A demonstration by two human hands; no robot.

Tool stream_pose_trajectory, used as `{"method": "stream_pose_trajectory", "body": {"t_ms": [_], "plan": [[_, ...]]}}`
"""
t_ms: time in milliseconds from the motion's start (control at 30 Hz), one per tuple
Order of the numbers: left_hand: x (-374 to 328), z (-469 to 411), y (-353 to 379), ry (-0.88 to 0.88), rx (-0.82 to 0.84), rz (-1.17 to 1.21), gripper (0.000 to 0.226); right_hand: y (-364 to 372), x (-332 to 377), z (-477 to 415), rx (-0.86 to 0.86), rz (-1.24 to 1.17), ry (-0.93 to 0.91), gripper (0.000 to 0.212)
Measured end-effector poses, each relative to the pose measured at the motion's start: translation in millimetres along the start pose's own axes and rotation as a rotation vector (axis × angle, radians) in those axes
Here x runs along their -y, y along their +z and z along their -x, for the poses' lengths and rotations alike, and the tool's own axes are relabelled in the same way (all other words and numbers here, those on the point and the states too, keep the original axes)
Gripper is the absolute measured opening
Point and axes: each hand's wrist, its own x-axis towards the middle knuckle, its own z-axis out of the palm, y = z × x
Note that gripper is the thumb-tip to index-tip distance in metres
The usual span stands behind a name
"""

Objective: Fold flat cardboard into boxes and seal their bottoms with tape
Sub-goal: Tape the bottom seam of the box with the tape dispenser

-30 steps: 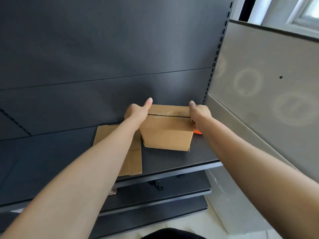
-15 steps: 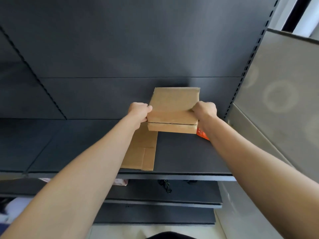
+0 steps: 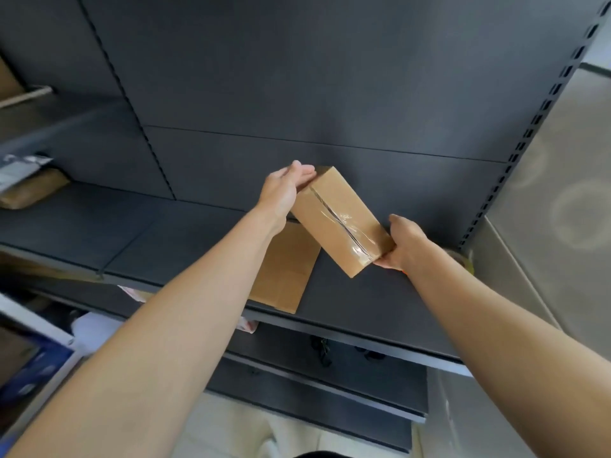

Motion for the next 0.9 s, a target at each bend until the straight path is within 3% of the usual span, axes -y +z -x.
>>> {"method": "stream_pose_trajectory", "body": {"t_ms": [233,400,467,567,733,900], "plan": [[4.0,10.9,-27.5,0.056,-0.233,-0.079,0.021,23.1,-8.9,-1.0,0.12,0.11,-0.035,0.024],[36.5,7.3,-77.4,-0.125,-0.288,-0.232,0.057,62.8,-15.9,-3.0,0.228,0.273,-0.2,0.04],[51.8,3.3,-99.5,-0.171,-0.319,-0.231,0.05,87.0,-18.2,-1.8,0.275,0.368,-0.258,0.051],[76.6,-6.3,-139.9,-0.229,-0.433,-0.178,0.046,130.3,-26.6,-1.5,0.318,0.519,-0.282,0.041],[110.3,-31.4,-223.0,-0.282,-0.557,-0.226,0.02,210.9,-56.0,-4.5,0.386,0.369,-0.133,0.033],[151.6,-77.1,-308.9,-0.406,-0.508,-0.153,0.023,297.9,-92.4,-28.7,0.464,0.203,0.021,0.034]]}}
